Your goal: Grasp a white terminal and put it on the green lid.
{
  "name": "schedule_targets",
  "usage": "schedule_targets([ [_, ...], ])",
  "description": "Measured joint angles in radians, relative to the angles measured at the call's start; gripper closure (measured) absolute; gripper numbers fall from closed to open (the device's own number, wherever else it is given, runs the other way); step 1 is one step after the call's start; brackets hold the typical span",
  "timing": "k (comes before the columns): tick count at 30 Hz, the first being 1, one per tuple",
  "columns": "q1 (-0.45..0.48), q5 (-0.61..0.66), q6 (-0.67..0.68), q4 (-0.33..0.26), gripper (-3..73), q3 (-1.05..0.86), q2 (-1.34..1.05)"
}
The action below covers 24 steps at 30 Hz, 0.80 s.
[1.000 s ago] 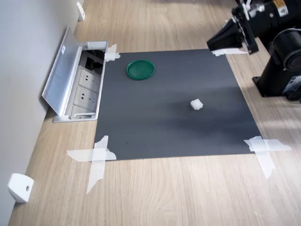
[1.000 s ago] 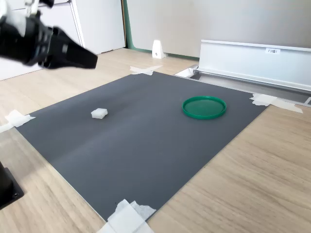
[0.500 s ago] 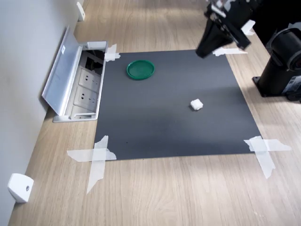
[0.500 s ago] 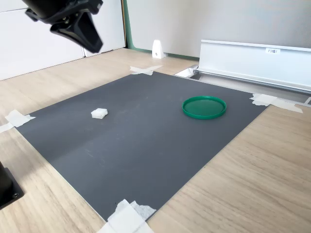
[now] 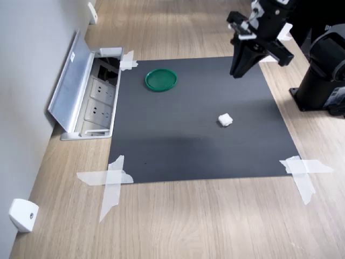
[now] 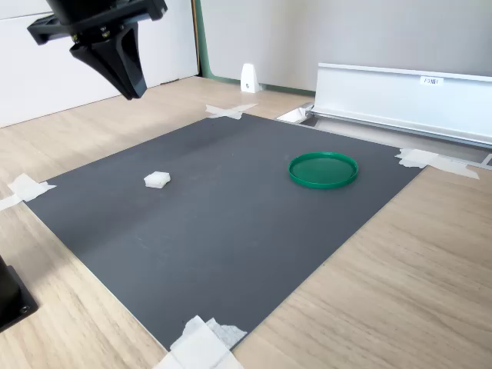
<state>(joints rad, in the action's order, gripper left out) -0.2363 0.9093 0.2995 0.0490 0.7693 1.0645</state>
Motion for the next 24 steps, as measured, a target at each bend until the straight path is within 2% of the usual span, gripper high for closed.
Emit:
schedule_targets([
  [4,0.0,0.014,0.072,-0.012,45.2,0.0,0.042],
  [9,0.0,0.0,0.075,-0.013,23.4,0.001,0.077],
  [12,0.0,0.009,0.062,-0.013,15.2,0.013,0.1],
  [17,0.0,0.049,-0.037,-0.029,11.6,0.053,0.131],
  [24,0.0,0.019,-0.089,-0.132,11.5,0.157,0.137],
])
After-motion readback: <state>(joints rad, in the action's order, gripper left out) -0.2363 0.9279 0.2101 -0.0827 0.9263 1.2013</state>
